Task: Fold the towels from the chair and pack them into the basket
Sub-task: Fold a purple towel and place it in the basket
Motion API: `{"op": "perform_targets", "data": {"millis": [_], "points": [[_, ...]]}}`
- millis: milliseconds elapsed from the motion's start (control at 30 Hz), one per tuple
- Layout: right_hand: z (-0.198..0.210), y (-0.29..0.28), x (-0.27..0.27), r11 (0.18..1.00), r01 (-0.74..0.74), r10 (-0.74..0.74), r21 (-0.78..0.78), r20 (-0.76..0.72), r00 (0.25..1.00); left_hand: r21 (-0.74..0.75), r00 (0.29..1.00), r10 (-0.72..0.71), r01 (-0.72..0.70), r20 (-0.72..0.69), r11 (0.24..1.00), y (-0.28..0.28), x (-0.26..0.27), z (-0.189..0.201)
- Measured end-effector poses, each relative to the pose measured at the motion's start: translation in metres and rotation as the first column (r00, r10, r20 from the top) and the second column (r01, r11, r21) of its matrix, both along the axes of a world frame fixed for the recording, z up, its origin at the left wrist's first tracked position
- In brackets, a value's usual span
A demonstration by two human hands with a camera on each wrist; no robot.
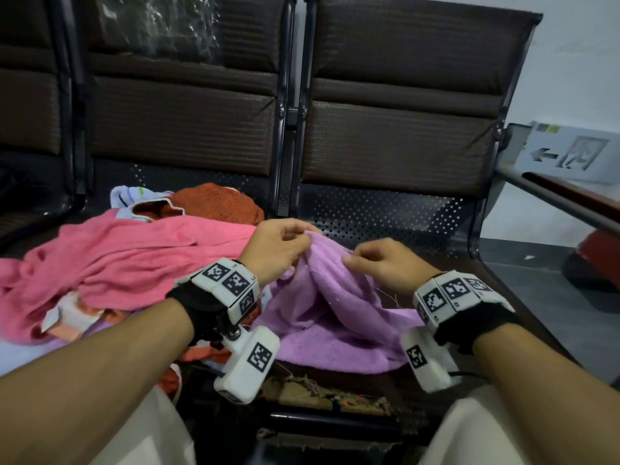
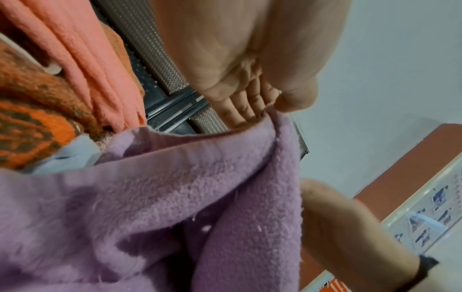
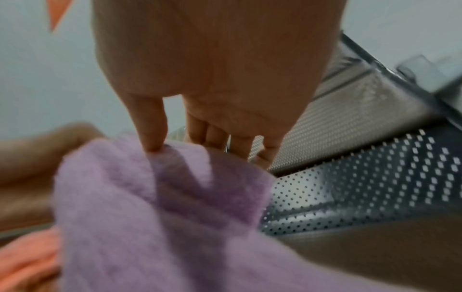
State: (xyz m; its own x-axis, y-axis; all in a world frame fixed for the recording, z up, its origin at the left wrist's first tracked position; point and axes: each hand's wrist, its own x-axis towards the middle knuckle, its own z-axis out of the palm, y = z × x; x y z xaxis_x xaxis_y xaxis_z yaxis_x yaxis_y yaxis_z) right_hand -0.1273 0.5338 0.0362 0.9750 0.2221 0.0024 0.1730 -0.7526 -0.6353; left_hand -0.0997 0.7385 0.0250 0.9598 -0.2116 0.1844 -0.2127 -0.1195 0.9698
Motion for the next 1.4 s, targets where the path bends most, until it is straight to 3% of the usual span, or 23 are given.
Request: {"op": "perform_targets", "data": {"millis": [67, 233, 333, 433, 567, 700, 800, 867, 933, 1000, 1067, 1267, 1400], "points": [[0.001, -0.005, -0.001, 0.984, -0.014, 0.013, -0.177, -0.003, 1.000, -0.016, 0.995, 0.082, -0.082, 0.060, 0.997, 0.005, 0.002, 0.006], [0.012, -0.009, 0.000, 0.984, 0.116, -0.070, -0.133, 0.310, 0.948, -0.018, 0.966, 0.205, -0.205, 0.158, 0.979, 0.017, 0.004, 0.017], [0.020, -0.009, 0.002, 0.953, 0.152, -0.016, -0.263, 0.456, 0.890, 0.009, 0.961, 0.195, -0.201, 0.196, 0.980, 0.019, 0.000, 0.018], [0.020, -0.011, -0.002, 0.921, 0.155, 0.013, -0.358, 0.425, 0.905, 0.081, 0.963, 0.132, -0.155, 0.233, 0.985, 0.019, -0.005, 0.019], [0.025, -0.014, -0.019, 0.945, 0.134, -0.057, -0.298, 0.255, 0.965, 0.248, 0.953, 0.042, -0.121, 0.300, 0.961, 0.017, -0.017, 0.023], [0.057, -0.010, -0.033, 0.896, 0.213, -0.085, -0.390, 0.320, 0.944, 0.363, 0.883, 0.038, -0.231, 0.468, 0.903, 0.016, -0.032, 0.044], [0.095, -0.009, -0.041, 0.933, 0.266, -0.137, -0.242, 0.446, 0.885, 0.315, 0.869, 0.079, -0.260, 0.489, 0.913, 0.017, -0.038, 0.076], [0.121, -0.006, -0.045, 0.960, 0.276, -0.260, 0.040, 0.487, 0.834, 0.259, 0.856, 0.122, -0.284, 0.502, 0.923, 0.018, -0.042, 0.100], [0.144, -0.001, -0.047, 0.905, 0.205, -0.374, 0.372, 0.470, 0.800, 0.198, 0.827, 0.183, -0.331, 0.531, 0.923, 0.018, -0.044, 0.124], [0.162, 0.004, -0.045, 0.819, 0.112, -0.420, 0.562, 0.455, 0.785, 0.137, 0.824, 0.237, -0.352, 0.515, 0.926, 0.016, -0.042, 0.147], [0.175, 0.006, -0.039, 0.790, 0.095, -0.444, 0.605, 0.460, 0.769, 0.104, 0.834, 0.262, -0.353, 0.486, 0.930, 0.013, -0.036, 0.167], [0.179, -0.011, -0.012, 0.815, 0.226, -0.492, 0.533, 0.434, 0.754, 0.188, 0.864, 0.243, -0.354, 0.442, 0.916, -0.007, -0.004, 0.185], [0.177, -0.019, -0.014, 0.808, 0.165, -0.484, 0.566, 0.477, 0.734, 0.090, 0.882, 0.213, -0.274, 0.420, 0.957, -0.021, 0.004, 0.186]]}}
